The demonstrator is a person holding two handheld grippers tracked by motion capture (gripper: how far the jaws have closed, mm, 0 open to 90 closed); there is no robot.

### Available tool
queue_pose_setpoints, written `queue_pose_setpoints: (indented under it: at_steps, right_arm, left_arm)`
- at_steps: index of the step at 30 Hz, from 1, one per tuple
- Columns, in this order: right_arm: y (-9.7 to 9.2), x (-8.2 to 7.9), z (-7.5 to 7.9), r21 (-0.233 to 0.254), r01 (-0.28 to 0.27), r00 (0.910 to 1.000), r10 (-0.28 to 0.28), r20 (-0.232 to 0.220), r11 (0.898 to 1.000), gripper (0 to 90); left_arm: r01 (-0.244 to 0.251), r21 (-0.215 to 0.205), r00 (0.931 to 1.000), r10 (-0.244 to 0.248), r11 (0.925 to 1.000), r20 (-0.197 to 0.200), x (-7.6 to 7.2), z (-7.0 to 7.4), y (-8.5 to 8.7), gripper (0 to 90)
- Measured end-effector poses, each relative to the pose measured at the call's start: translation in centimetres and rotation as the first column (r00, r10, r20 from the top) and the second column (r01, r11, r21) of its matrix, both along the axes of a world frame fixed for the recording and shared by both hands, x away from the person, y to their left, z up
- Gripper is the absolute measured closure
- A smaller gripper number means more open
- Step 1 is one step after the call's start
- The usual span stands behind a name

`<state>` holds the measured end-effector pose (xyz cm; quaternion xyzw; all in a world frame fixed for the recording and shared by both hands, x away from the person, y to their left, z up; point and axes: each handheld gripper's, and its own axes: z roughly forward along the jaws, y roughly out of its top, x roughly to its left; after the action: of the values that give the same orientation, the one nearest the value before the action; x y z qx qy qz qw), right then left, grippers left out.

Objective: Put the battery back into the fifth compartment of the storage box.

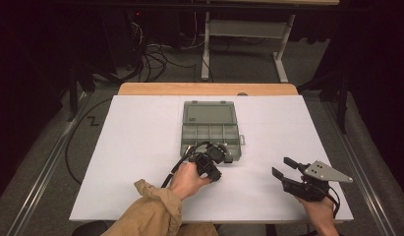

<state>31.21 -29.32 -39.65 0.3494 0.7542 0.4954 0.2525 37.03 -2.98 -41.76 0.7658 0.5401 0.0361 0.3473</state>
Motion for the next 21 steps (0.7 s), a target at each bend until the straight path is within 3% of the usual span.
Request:
queue_pose_setpoints:
  at_steps: [21]
  right_arm:
    - [0.0,0.0,0.0,0.006,0.001,1.0,-0.001,-0.001,1.0,42.8]
  left_arm:
    - [-0.016,-0.033,0.9996,0.017,0.9993,0.022,0.1,1.5,1.6,76.0]
